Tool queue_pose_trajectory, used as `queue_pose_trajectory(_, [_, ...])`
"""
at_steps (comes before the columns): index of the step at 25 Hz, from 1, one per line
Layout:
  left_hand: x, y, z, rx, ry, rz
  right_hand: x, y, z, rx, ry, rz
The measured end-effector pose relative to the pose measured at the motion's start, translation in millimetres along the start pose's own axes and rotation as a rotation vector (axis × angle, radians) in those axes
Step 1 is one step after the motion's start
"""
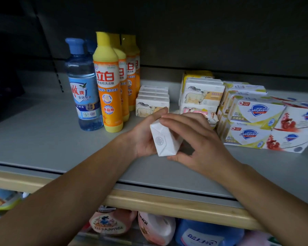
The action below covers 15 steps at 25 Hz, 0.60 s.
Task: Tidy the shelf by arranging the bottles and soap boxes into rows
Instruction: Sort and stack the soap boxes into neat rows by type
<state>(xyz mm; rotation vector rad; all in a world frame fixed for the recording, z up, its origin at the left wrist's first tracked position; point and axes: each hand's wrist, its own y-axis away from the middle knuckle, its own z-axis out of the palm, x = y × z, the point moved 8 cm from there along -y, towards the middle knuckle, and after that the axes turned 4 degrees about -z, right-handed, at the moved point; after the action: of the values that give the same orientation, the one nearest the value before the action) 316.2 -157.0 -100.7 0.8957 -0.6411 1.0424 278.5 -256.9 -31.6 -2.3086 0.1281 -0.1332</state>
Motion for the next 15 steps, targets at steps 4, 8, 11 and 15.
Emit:
queue_pose_trajectory(4, [12, 0, -4, 0.051, 0.025, 0.088, 13, 3, -9, 0.082, -0.009, 0.122])
queue_pose_trajectory(8, [35, 9, -27, 0.275, -0.145, 0.314, 52, 17, -21, 0.164, -0.02, 0.456])
queue_pose_trajectory(11, [49, 19, -28, 0.366, -0.377, 0.518, 67, 26, -12, 0.055, 0.054, 0.567])
queue_pose_trajectory(15, [54, 23, -25, 0.39, -0.649, 0.623, 70, 30, 2, -0.057, -0.023, 0.534])
